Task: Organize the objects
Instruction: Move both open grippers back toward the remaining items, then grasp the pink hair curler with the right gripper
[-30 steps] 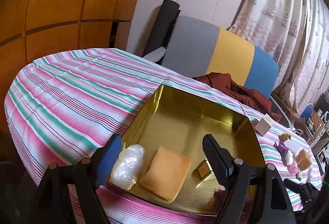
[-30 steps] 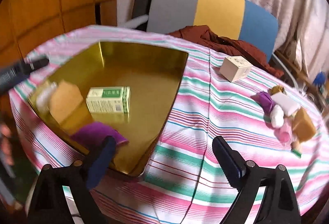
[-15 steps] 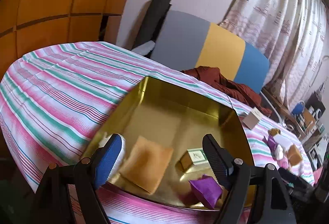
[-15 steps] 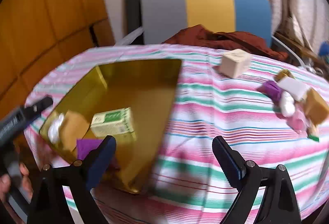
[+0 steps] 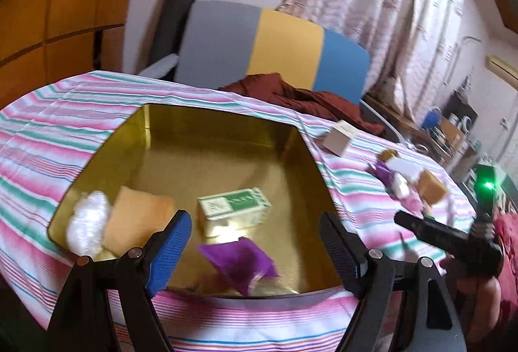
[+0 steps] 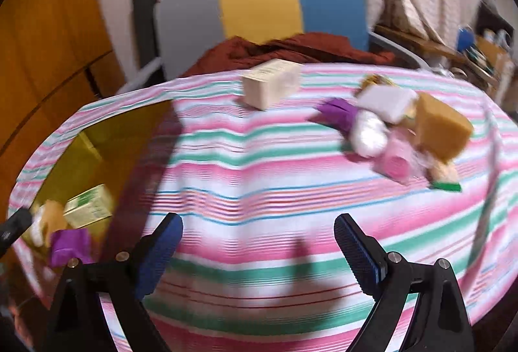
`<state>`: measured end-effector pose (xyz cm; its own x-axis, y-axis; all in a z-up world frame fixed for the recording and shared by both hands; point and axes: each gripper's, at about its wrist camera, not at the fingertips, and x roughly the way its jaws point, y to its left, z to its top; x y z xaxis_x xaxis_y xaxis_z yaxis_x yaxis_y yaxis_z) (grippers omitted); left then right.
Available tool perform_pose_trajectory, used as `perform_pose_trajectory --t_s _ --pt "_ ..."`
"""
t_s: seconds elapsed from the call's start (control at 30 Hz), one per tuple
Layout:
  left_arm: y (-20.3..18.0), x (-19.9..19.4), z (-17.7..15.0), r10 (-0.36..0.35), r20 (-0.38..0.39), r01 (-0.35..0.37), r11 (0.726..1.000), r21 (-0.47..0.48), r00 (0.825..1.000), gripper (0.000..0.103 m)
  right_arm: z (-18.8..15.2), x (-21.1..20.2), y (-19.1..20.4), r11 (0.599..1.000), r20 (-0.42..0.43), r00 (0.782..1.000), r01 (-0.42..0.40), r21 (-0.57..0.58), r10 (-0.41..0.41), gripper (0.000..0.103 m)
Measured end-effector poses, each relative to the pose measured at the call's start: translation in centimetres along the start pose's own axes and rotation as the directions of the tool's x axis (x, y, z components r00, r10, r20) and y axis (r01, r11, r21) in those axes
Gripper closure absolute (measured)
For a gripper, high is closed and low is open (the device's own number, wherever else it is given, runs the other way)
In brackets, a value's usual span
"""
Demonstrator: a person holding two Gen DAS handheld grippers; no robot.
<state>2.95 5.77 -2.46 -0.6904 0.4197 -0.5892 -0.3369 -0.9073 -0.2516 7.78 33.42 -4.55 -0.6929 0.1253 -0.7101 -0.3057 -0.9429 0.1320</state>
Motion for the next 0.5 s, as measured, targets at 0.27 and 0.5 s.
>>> perform_pose_trajectory --t_s 0.27,0.5 --pt "-3.2 0.0 -0.5 -0.061 -0.028 0.062 0.997 0.047 0.998 0.020 1.4 1.1 -8.7 0.982 0.029 0.995 0.092 0.164 -0.098 0.017" --pt "-5.5 0.3 -0.9 -0.100 -0.056 0.105 0.991 0.086 0.993 0.020 3.4 2.8 -13.9 0.962 0.038 0.990 0.124 0.244 -0.137 0.029"
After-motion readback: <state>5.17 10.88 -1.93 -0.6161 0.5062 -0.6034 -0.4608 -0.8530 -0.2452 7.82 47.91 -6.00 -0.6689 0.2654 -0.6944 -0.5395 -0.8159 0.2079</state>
